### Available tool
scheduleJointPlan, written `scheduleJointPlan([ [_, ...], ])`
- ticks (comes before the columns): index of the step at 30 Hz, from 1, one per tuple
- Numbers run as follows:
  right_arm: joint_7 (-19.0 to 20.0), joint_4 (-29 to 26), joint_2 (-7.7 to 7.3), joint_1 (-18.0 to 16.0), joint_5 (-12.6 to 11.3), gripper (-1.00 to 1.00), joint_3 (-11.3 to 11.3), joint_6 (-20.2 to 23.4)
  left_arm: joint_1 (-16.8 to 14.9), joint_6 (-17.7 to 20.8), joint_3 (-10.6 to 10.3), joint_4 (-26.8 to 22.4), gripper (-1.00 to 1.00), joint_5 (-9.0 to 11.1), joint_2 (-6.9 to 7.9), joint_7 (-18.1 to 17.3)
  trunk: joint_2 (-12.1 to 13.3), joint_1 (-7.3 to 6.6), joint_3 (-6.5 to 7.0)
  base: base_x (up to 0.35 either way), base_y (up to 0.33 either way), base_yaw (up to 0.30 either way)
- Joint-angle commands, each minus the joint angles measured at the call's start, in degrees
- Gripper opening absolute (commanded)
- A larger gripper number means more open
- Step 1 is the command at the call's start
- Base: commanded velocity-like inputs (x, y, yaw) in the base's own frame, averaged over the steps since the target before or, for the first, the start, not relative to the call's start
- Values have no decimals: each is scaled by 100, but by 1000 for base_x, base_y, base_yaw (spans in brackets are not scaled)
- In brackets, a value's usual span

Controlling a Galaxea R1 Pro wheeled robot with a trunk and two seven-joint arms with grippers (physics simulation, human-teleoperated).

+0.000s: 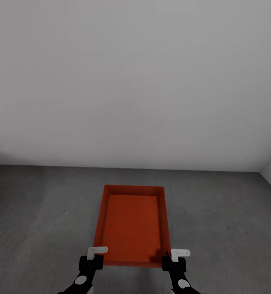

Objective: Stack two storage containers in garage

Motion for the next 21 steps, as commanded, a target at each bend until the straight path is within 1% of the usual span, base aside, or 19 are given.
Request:
scheduleJointPlan([
  [1,77,-360,0,-6,106,-100,-123,-33,-1,-4,-5,15,-100,15,6,56,-6,1,-16,0,0,0],
  [8,77,-360,0,-5,112,-100,-116,-39,-1,-3,-5,18,-100,15,6,56,-6,1,-80,6,0,0],
  [12,77,-360,0,-5,114,-100,-115,-42,-1,-2,-5,19,-100,15,6,56,-6,1,-94,73,0,0],
  [16,77,-360,0,-7,114,-100,-115,-42,-1,-4,-5,19,-100,19,12,56,-6,1,-97,145,0,0],
  [21,77,-360,0,-6,115,-100,-116,-42,-1,-4,-5,19,-100,17,15,56,-6,1,-97,267,0,0],
])
